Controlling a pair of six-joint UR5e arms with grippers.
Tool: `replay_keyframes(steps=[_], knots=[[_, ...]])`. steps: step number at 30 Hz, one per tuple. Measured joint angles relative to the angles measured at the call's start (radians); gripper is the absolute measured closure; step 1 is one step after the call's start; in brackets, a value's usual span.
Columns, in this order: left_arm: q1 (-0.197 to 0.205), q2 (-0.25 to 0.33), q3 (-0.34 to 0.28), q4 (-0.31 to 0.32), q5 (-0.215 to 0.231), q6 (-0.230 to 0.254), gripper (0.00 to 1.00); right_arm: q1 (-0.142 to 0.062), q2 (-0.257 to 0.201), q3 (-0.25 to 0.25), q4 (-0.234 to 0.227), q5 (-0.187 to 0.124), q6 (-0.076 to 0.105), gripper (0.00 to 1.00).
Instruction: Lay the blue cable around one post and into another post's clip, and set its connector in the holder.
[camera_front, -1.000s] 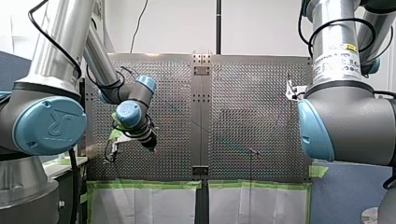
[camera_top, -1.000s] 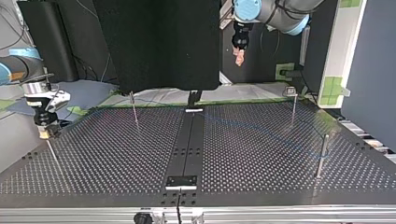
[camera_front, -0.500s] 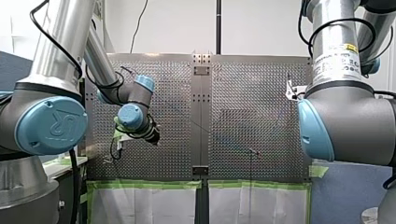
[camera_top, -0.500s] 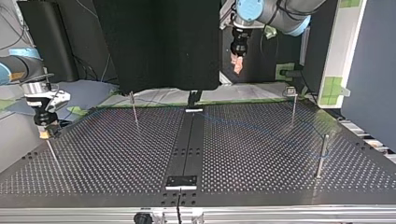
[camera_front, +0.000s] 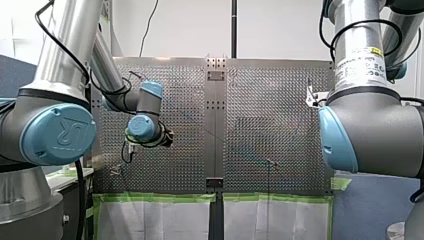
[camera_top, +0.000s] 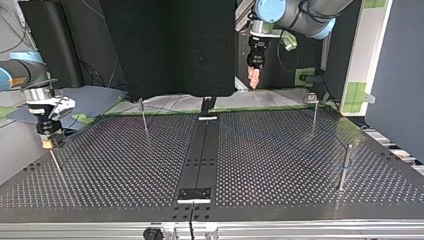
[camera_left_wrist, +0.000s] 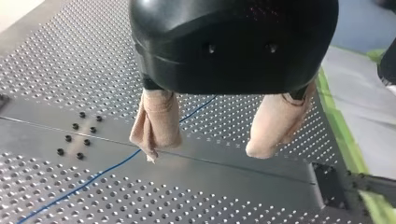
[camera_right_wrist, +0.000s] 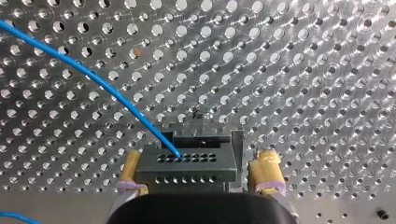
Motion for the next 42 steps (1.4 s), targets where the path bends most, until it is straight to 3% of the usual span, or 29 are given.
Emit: replay_keyframes(steps=[16,37,42], knots=[[0.031,0.000,-0.020,0.152,0.000,0.129,0.01,0.000,0.000,0.000,0.000,0.000,0.000,0.00],[0.062,-0.001,-0.060,0.363,0.009,0.123,0.01,0.000,0.000,0.000,0.000,0.000,0.000,0.00],[0.070,-0.001,-0.060,0.350,0.012,0.128,0.01,0.000,0.000,0.000,0.000,0.000,0.000,0.00]])
